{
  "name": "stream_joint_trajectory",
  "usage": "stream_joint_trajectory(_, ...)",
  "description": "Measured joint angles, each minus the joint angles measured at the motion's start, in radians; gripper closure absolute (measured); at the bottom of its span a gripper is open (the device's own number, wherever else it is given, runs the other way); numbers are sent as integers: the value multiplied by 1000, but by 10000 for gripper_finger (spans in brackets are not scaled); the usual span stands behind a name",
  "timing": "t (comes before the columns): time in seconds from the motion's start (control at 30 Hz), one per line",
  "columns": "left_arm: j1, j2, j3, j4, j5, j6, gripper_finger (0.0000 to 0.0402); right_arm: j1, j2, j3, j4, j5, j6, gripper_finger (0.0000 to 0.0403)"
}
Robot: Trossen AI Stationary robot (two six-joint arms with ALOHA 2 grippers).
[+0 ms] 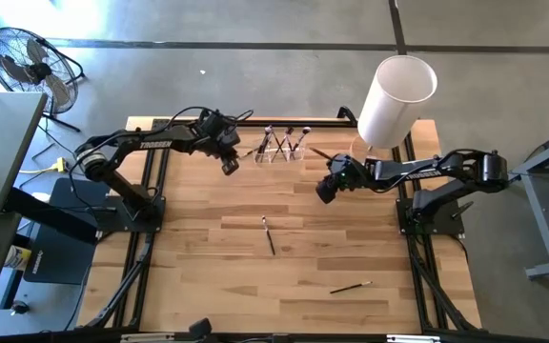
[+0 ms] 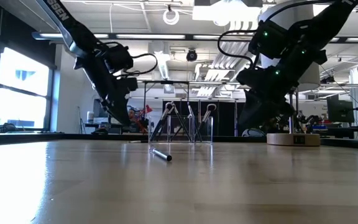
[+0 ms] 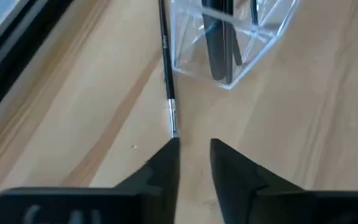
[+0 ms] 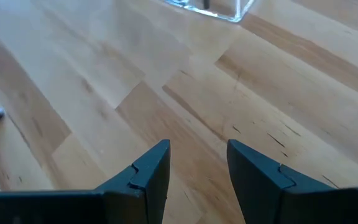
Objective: Pick & Place Makeup Brushes
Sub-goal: Put the black eyeshadow brush into the transparent organizer
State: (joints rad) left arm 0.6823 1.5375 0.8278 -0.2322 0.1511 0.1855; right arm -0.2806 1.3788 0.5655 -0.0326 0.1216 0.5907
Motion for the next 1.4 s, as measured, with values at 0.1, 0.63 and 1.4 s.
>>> stream_joint_trajectory(0.1, -10, 39, 0, -2, -40, -3, 279, 0, 0, 0, 2, 14, 46, 249)
stream_joint_trajectory(0.63, -17, 194, 4, 108, -109, 103, 248, 0, 0, 0, 80, 41, 135, 249)
stream_joint_trajectory(1.4, -108, 194, 9, -147, -219, -81, 400, 0, 0, 0, 82, -66, -26, 249)
